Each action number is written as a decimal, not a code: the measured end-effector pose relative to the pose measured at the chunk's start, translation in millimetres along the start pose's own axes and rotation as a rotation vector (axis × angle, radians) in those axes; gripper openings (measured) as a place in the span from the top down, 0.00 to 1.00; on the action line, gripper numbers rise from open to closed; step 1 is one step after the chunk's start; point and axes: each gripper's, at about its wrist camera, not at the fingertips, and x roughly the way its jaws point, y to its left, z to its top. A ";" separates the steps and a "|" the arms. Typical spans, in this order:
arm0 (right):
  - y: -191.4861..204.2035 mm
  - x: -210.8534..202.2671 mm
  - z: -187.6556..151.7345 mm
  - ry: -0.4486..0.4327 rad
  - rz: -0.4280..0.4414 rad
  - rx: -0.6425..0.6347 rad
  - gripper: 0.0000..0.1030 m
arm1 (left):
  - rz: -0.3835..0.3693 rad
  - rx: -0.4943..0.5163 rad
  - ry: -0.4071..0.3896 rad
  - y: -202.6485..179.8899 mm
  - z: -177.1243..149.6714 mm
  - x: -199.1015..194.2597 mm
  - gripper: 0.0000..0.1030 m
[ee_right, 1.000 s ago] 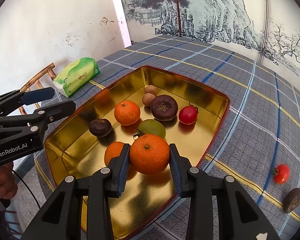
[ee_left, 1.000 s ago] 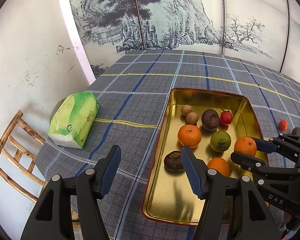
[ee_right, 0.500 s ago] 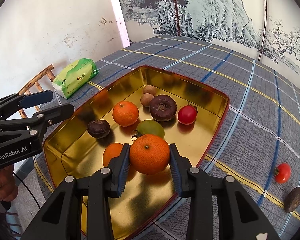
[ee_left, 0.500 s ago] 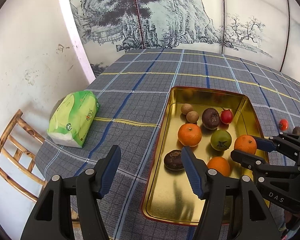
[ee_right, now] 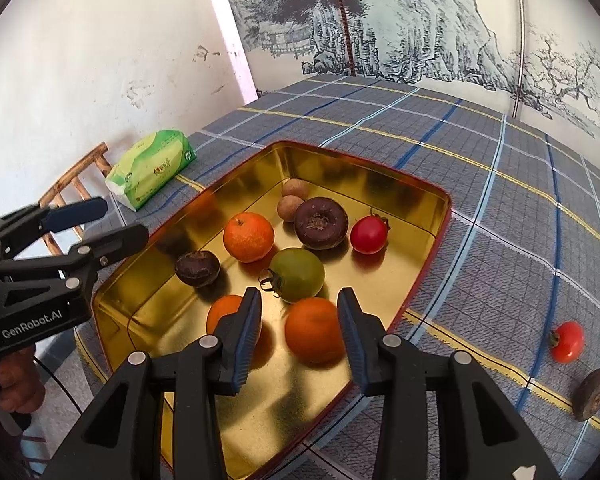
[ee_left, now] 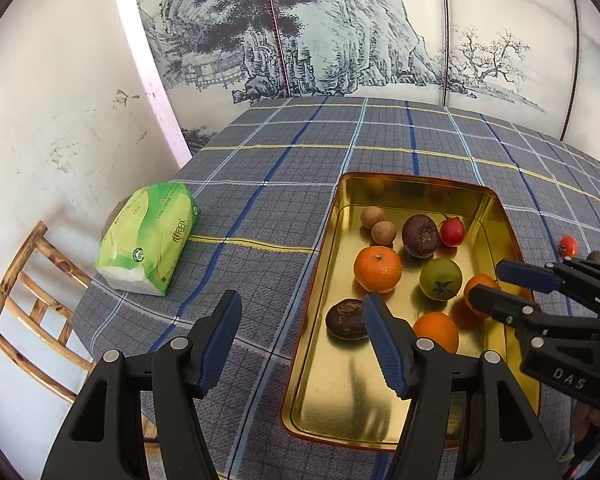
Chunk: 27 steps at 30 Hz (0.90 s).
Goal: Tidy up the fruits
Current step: 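Reach the right tool to the dark brown fruit on the cloth and grasp it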
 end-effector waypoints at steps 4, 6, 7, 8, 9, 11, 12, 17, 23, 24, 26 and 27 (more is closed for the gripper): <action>-3.4 -7.0 0.4 -0.016 0.001 0.016 0.61 | 0.000 0.005 -0.003 0.9 -1.1 0.8 0.38; -6.7 -16.5 -3.9 -0.037 0.006 0.021 0.60 | 0.001 0.011 -0.006 0.3 -2.0 1.2 0.38; -8.4 -21.6 -6.4 -0.048 0.010 0.026 0.60 | 0.001 0.015 -0.007 -1.0 -2.0 0.7 0.38; -10.7 -28.1 -9.7 -0.063 0.018 0.032 0.60 | 0.000 0.020 -0.008 -1.5 -2.2 0.0 0.38; -12.8 -33.1 -12.5 -0.070 0.015 0.038 0.59 | 0.000 0.023 -0.010 -1.5 -2.6 -0.3 0.38; -20.8 -44.4 -20.5 -0.083 0.006 0.057 0.58 | -0.002 0.033 -0.012 -5.7 -1.9 -3.2 0.38; -26.8 -50.9 -25.4 -0.090 0.004 0.073 0.58 | -0.003 0.037 -0.013 -7.7 -1.8 -4.9 0.38; -63.2 -89.5 -53.6 -0.131 -0.052 0.158 0.57 | -0.005 0.064 -0.024 -21.4 0.5 -15.4 0.37; -116.3 -129.7 -93.2 -0.150 -0.212 0.248 0.53 | -0.018 0.097 -0.042 -39.5 7.6 -26.7 0.37; -128.6 -134.7 -101.6 -0.147 -0.232 0.283 0.52 | -0.020 0.104 -0.047 -43.7 8.2 -29.2 0.37; -150.2 -143.8 -115.6 -0.147 -0.260 0.344 0.52 | -0.023 0.120 -0.057 -52.5 10.8 -33.3 0.35; -156.6 -146.6 -120.5 -0.145 -0.270 0.359 0.51 | -0.026 0.128 -0.060 -56.5 11.6 -34.9 0.34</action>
